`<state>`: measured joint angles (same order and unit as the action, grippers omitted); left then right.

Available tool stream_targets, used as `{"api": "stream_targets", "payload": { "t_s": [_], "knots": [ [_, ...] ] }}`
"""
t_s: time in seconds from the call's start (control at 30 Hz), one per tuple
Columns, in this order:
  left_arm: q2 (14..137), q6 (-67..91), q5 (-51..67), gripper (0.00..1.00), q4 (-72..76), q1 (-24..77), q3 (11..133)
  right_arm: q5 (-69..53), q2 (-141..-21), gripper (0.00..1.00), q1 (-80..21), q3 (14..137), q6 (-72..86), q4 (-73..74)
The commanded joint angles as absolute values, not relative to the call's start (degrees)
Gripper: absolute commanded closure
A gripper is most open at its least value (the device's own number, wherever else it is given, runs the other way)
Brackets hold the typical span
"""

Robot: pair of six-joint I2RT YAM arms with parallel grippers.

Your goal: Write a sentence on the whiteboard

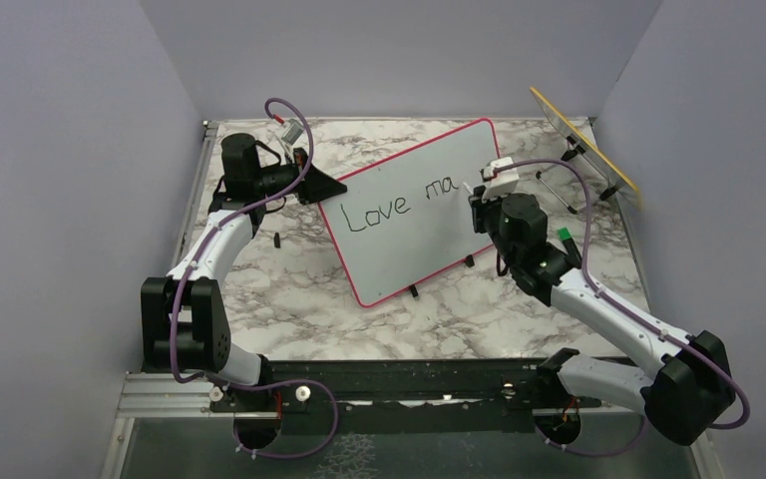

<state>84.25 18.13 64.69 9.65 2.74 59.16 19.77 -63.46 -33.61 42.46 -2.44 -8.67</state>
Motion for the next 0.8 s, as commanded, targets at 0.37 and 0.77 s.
{"api": "stream_targets", "payload": {
  "t_s": [0.37, 0.77],
  "knots": [
    [86.3, 12.3, 61.9, 1.00, 3.5, 3.5, 58.3, 13.8, -65.7, 0.99, -31.8, 46.6, -3.1, -16.7],
    [86.4, 12.2, 62.1, 1.00, 3.5, 3.4, 58.3, 13.7, -68.3, 0.99, -31.2, 48.1, -3.6, -17.8]
  ]
}}
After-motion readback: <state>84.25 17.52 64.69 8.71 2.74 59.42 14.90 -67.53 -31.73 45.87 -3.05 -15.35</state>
